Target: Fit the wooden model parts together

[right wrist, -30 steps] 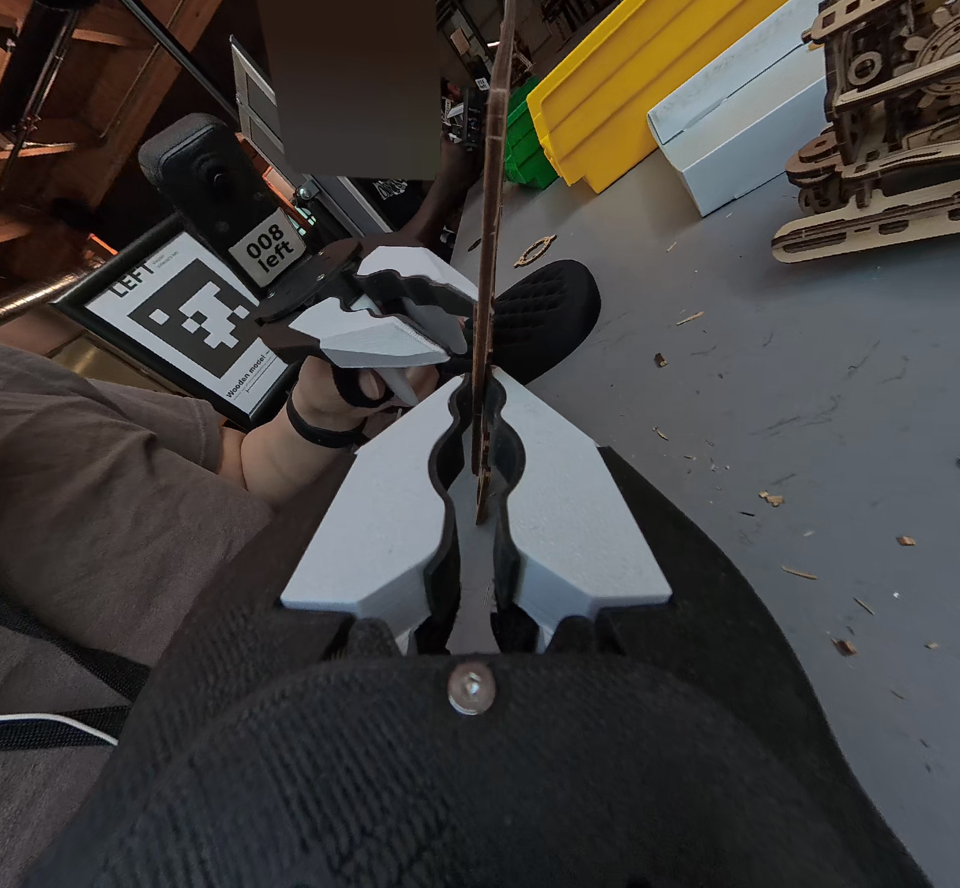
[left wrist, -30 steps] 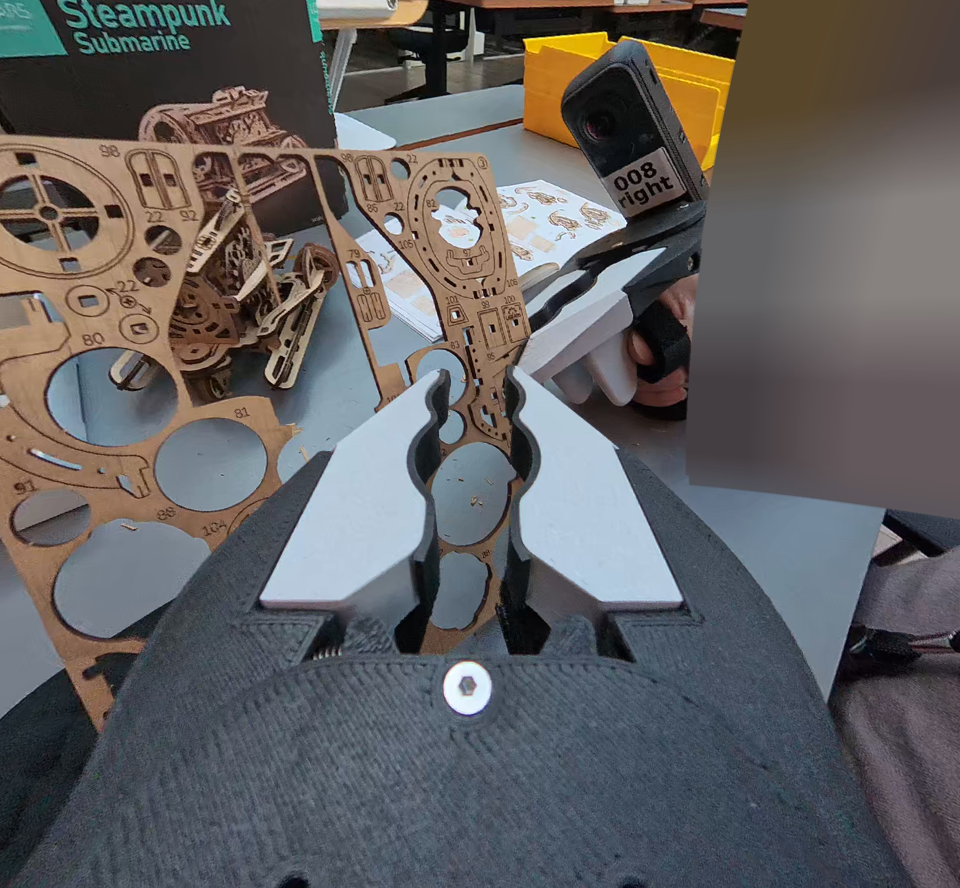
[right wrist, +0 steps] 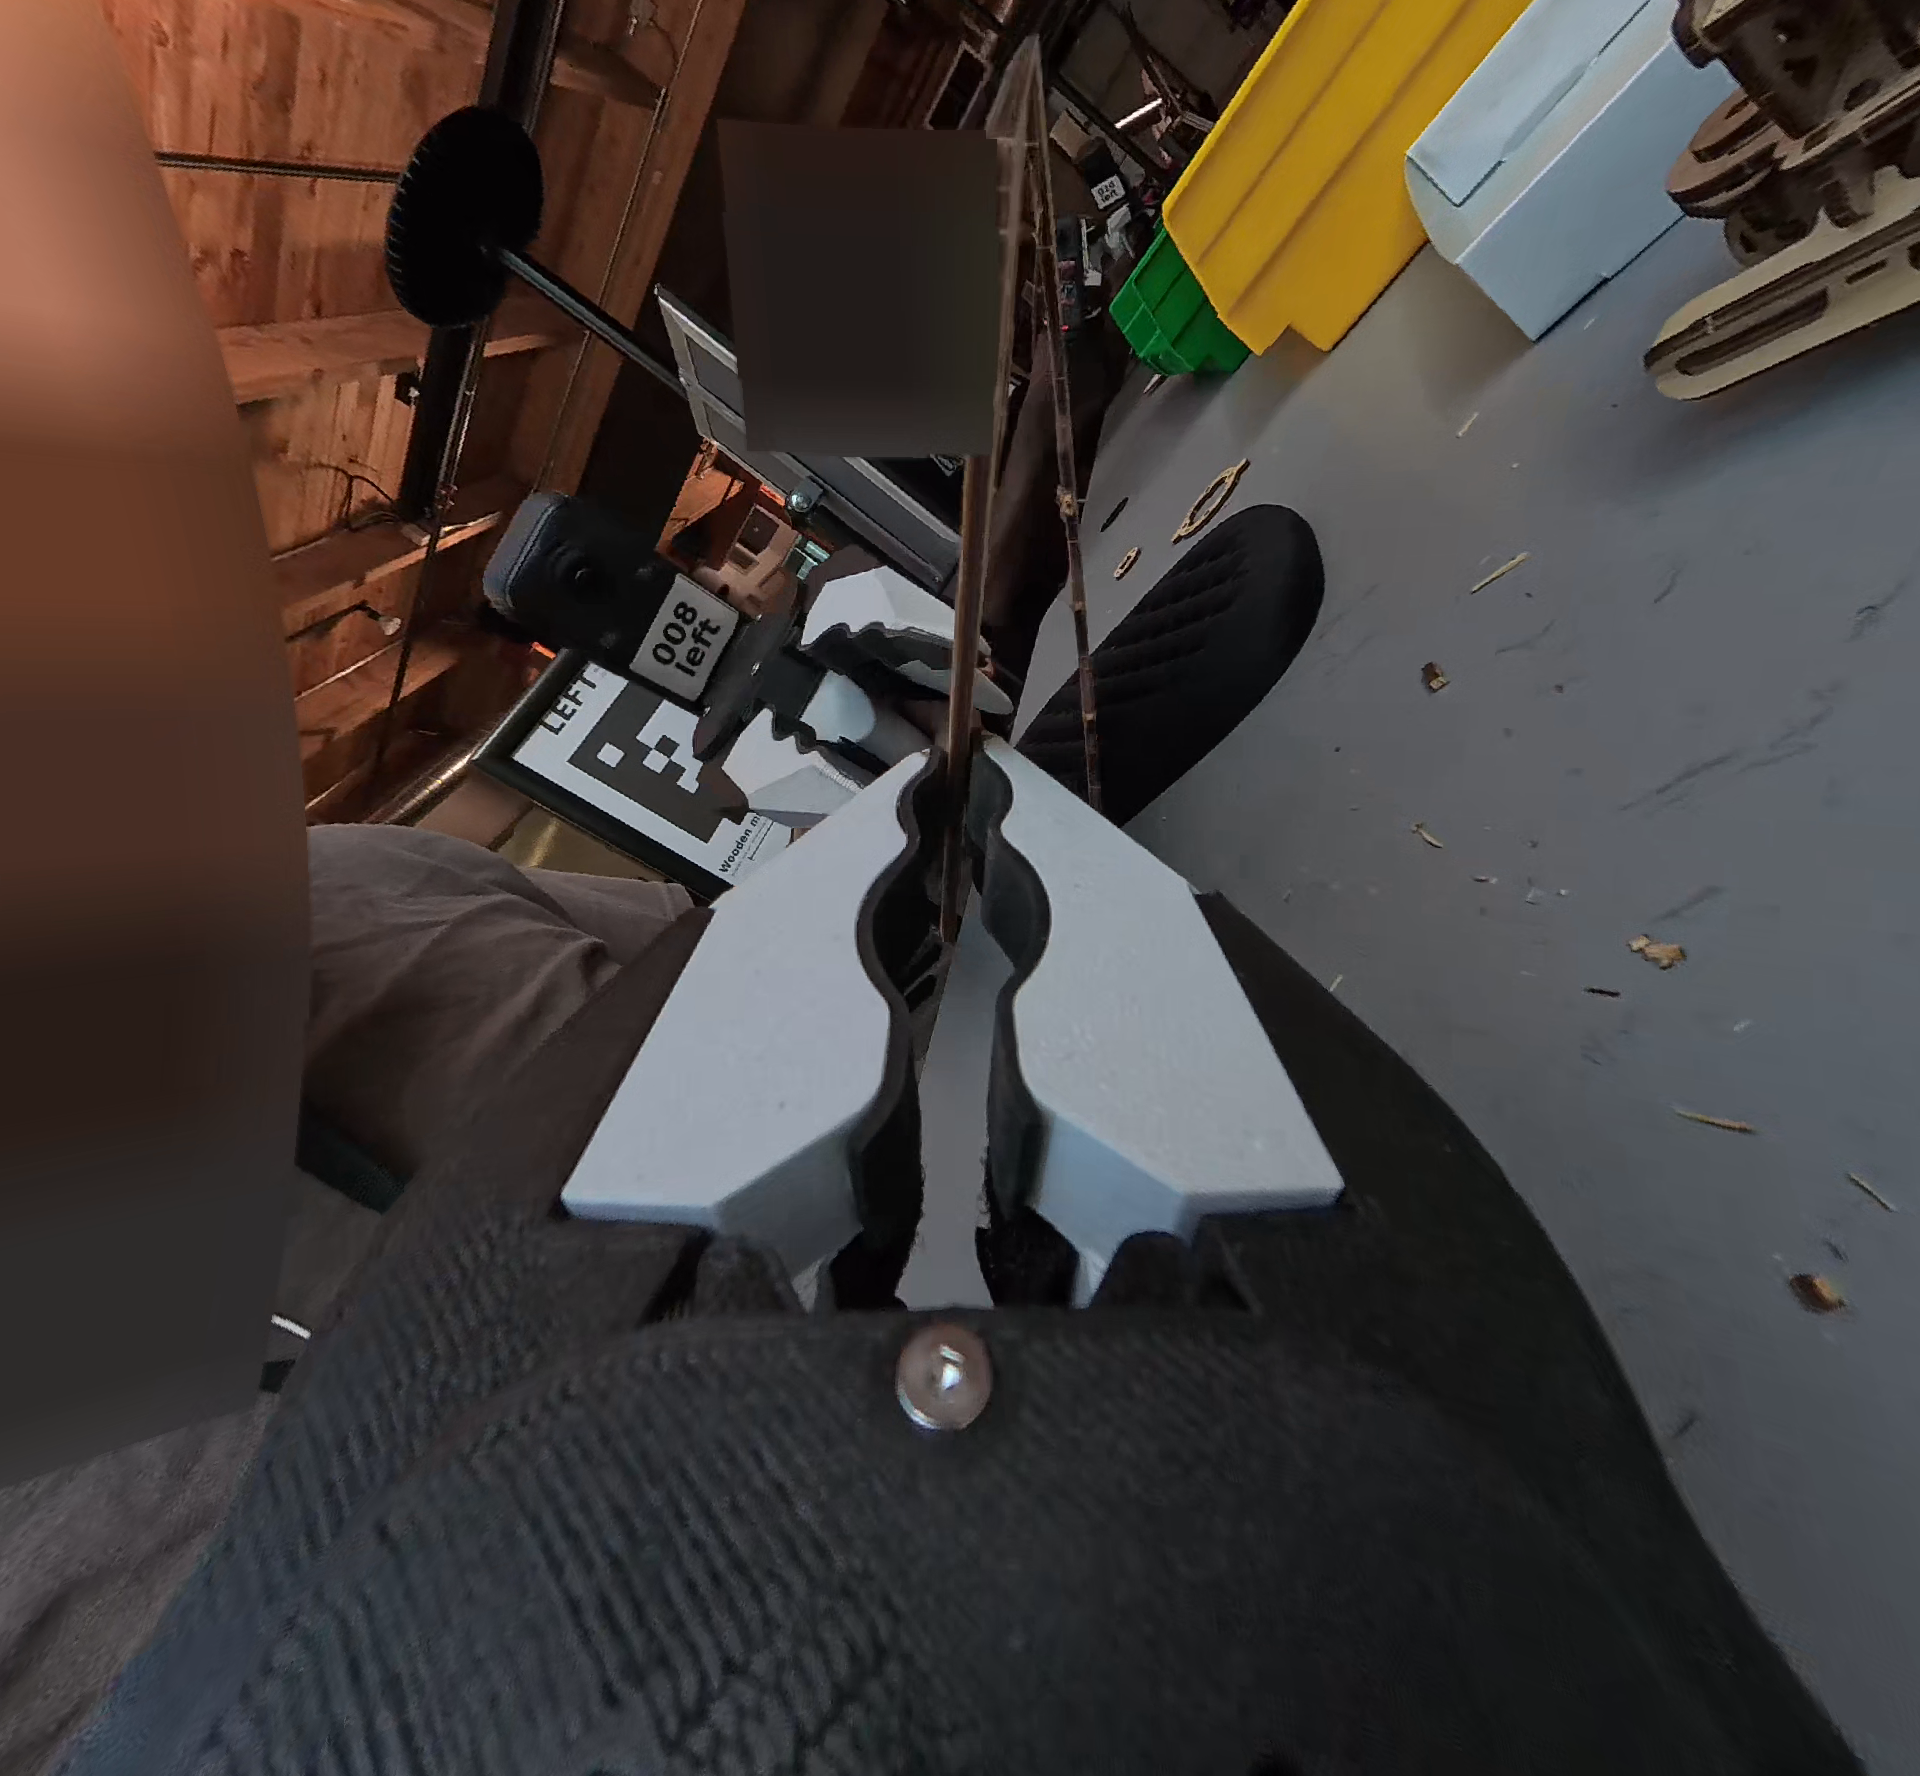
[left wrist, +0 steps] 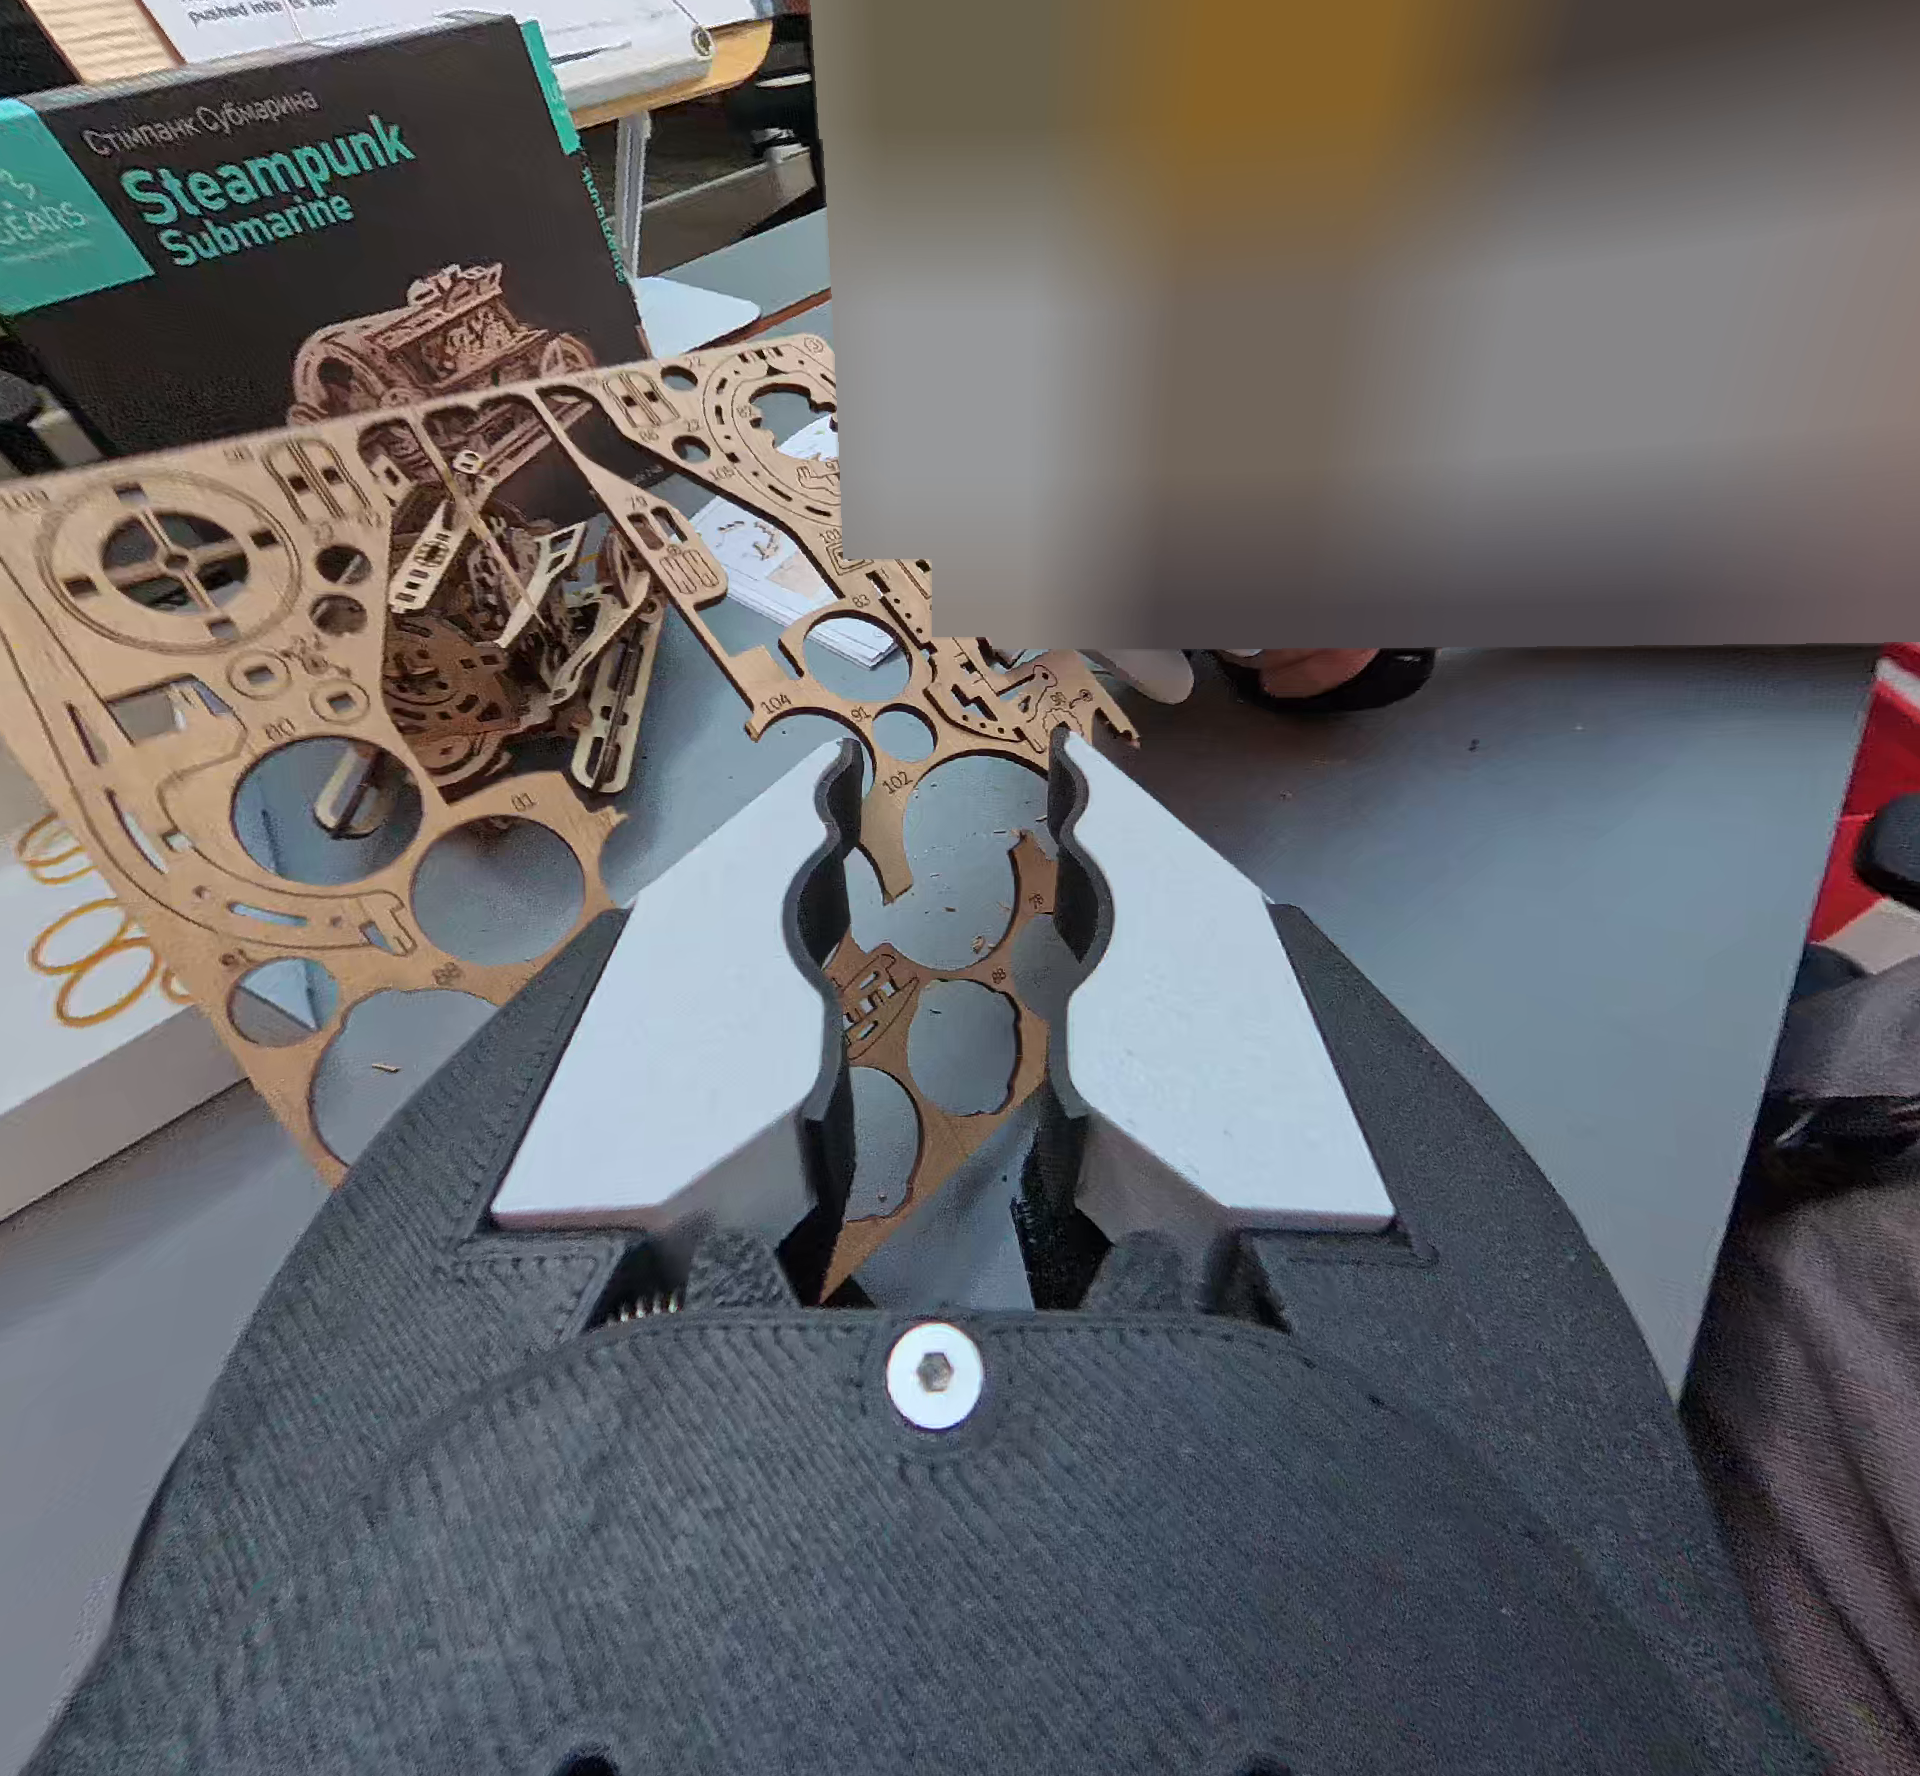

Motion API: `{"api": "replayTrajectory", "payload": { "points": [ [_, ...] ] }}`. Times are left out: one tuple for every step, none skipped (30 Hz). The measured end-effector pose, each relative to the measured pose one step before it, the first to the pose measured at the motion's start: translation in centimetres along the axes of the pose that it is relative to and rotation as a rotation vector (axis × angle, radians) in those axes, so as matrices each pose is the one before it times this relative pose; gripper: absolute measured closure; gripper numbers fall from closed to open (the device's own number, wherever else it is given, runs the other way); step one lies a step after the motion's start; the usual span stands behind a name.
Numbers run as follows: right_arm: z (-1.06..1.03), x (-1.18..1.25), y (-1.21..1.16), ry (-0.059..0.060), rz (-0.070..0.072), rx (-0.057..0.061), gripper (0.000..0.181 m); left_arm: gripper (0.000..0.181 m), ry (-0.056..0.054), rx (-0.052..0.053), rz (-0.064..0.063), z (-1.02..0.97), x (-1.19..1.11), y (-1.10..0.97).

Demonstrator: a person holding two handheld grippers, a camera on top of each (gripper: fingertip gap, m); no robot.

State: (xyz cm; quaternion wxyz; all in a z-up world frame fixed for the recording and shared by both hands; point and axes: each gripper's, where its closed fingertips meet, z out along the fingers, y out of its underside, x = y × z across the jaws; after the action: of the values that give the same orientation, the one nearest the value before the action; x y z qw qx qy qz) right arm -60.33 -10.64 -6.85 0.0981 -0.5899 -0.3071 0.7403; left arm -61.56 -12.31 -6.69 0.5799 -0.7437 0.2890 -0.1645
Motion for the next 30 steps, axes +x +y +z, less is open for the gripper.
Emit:
{"api": "replayTrajectory", "payload": {
  "points": [
    [0.06, 0.149, 0.142, 0.0073, 0.0094, -0.0076, 0.181, 0.146, -0.0373, -0.0086, 0.044, 0.15, -0.066, 0.09],
    [0.032, 0.145, 0.037, 0.0078, 0.0018, 0.0016, 0.181, 0.144, -0.028, 0.0039, 0.0488, 0.121, 0.103, -0.123],
    [0.053, 0.015, 0.054, -0.0006, 0.0079, -0.0012, 0.181, 0.142, -0.0198, 0.0016, 0.042, 0.157, 0.224, -0.137],
    [0.055, -0.114, 0.024, -0.0114, 0.0174, -0.0008, 0.18, 0.139, -0.0124, -0.0082, 0.033, 0.221, 0.257, 0.007],
    [0.006, 0.09, -0.039, -0.002, 0.0196, 0.0046, 0.181, 0.135, -0.0078, -0.0141, 0.0285, 0.261, 0.243, 0.15],
    [-0.046, 0.168, -0.007, 0.0008, 0.0182, 0.0035, 0.181, 0.133, -0.0107, -0.0214, 0.0228, 0.282, 0.099, 0.32],
    [-0.014, 0.124, 0.108, -0.0029, 0.024, -0.0041, 0.18, 0.132, -0.0107, -0.0212, 0.0249, 0.276, 0.057, 0.378],
    [0.01, 0.149, 0.132, -0.0025, 0.0325, -0.0055, 0.18, 0.132, -0.0091, -0.0154, 0.0285, 0.242, 0.089, 0.315],
    [0.005, -0.057, 0.045, -0.0184, 0.0364, -0.0008, 0.178, 0.132, -0.0099, -0.0093, 0.0294, 0.178, 0.088, 0.155],
    [0.002, -0.101, -0.022, -0.0195, 0.0308, 0.0031, 0.177, 0.133, -0.0117, -0.0022, 0.0327, 0.111, 0.078, -0.005],
    [0.008, -0.13, -0.018, -0.0173, 0.019, 0.004, 0.175, 0.134, -0.0143, -0.0027, 0.0329, 0.122, 0.015, 0.003],
    [0.04, -0.017, 0.079, -0.0046, 0.0067, -0.0047, 0.175, 0.135, -0.0093, -0.0068, 0.029, 0.128, 0.057, 0.112],
    [0.03, 0.174, 0.076, 0.0137, -0.0058, -0.0047, 0.174, 0.136, -0.0026, -0.0092, 0.019, 0.159, 0.11, 0.188],
    [0.014, 0.231, 0.044, 0.022, -0.0146, -0.0034, 0.174, 0.136, -0.0016, -0.0055, 0.0051, 0.131, 0.071, 0.151],
    [0.026, 0.095, 0.037, 0.0147, -0.0186, -0.0036, 0.174, 0.136, -0.0027, -0.0004, -0.0013, 0.084, -0.021, 0.066],
    [0.022, 0.148, 0.13, 0.0172, -0.0162, -0.0101, 0.175, 0.137, 0.0007, 0.0021, -0.0021, 0.05, -0.017, 0.009],
    [0.032, 0.222, 0.083, 0.0222, -0.0151, -0.0073, 0.175, 0.138, 0.0086, -0.0049, -0.0021, 0.073, 0.062, 0.085],
    [0.019, 0.208, 0.072, 0.021, -0.0148, -0.0049, 0.174, 0.139, 0.007, -0.0076, -0.0017, 0.085, 0.069, 0.099],
    [0.017, 0.166, 0.114, 0.0179, -0.0142, -0.0087, 0.175, 0.14, 0.0052, -0.0031, 0.0022, 0.064, 0.066, 0.025],
    [0.006, 0.1, 0.095, 0.0138, -0.0131, -0.0091, 0.175, 0.14, 0.0024, -0.0015, 0.0037, 0.04, 0.051, 0.021],
    [-0.019, 0.032, -0.017, 0.0088, -0.0091, -0.001, 0.175, 0.14, -0.0001, -0.0019, 0.0012, 0.05, 0.017, 0.032],
    [0.001, 0.034, 0.06, 0.0055, -0.0043, -0.0037, 0.174, 0.14, -0.0004, 0.0, 0.0025, -0.002, 0.013, -0.01],
    [-0.007, 0.13, 0.074, 0.0091, -0.0002, -0.0054, 0.174, 0.14, 0.0006, 0.0046, 0.0031, -0.033, 0.052, -0.065],
    [-0.018, 0.072, -0.009, 0.0036, 0.0033, -0.0006, 0.174, 0.14, -0.0011, 0.0048, 0.0029, -0.036, 0.021, -0.048],
    [0.001, 0.002, -0.029, 0.0013, -0.0013, 0.0024, 0.174, 0.14, -0.0004, 0.0002, 0.0011, -0.017, 0.015, -0.001],
    [0.015, 0.076, 0.006, 0.0098, -0.0087, 0.0003, 0.174, 0.14, 0.0008, 0.0012, -0.0024, -0.002, -0.008, -0.014],
    [0.022, 0.059, -0.008, 0.012, -0.0168, -0.0001, 0.174, 0.141, 0.0028, 0.002, -0.003, -0.015, 0.012, -0.035],
    [0.044, 0.005, 0.052, 0.0101, -0.0204, -0.0042, 0.171, 0.141, 0.0045, 0.0013, -0.004, -0.015, 0.014, -0.021],
    [0.072, -0.013, 0.071, 0.01, -0.0199, -0.0062, 0.169, 0.141, 0.006, 0.0017, -0.005, -0.017, 0.034, -0.007],
    [0.071, 0.026, 0.085, 0.0103, -0.017, -0.0058, 0.166, 0.141, 0.0096, -0.0007, -0.0058, -0.009, 0.076, 0.011]
  ]
}}
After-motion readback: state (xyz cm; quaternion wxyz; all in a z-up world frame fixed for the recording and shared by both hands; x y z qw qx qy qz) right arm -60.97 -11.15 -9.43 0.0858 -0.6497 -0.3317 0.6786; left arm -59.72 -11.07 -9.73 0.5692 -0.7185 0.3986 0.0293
